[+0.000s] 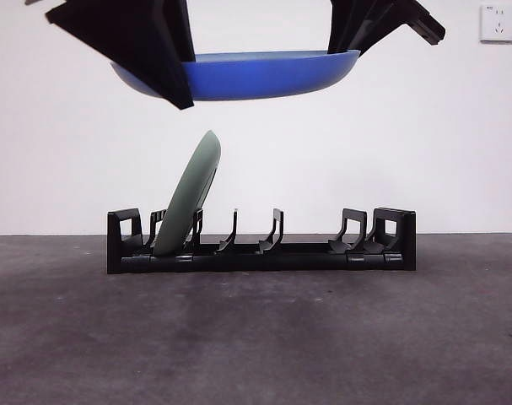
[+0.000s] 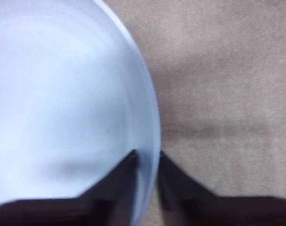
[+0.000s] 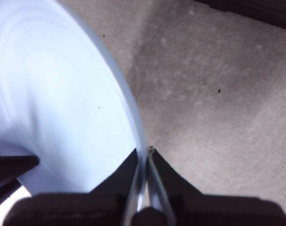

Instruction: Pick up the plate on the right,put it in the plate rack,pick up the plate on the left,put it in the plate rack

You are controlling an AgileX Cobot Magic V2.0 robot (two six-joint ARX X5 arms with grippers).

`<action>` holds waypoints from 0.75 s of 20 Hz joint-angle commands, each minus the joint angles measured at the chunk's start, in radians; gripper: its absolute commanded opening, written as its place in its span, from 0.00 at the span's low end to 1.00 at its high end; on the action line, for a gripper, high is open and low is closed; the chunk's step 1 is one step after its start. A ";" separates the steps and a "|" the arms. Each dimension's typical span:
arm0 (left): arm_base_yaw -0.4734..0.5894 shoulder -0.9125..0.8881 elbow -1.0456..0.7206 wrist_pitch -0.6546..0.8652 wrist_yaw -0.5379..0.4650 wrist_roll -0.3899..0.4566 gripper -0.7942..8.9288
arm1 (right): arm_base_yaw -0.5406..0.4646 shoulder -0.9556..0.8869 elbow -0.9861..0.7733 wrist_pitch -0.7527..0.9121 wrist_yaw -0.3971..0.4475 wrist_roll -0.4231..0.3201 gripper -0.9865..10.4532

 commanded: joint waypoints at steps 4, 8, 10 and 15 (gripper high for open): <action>-0.002 0.003 -0.003 -0.008 0.005 0.003 0.07 | -0.020 -0.001 0.000 -0.020 -0.003 0.007 0.08; -0.002 0.003 -0.003 -0.007 0.013 0.002 0.07 | -0.020 -0.001 0.000 -0.020 -0.003 -0.009 0.08; -0.002 0.003 -0.003 -0.007 0.035 -0.003 0.07 | -0.020 -0.001 0.000 -0.020 -0.003 -0.011 0.10; -0.002 0.003 -0.003 0.044 0.172 -0.076 0.07 | -0.043 -0.031 0.026 -0.019 0.019 -0.020 0.34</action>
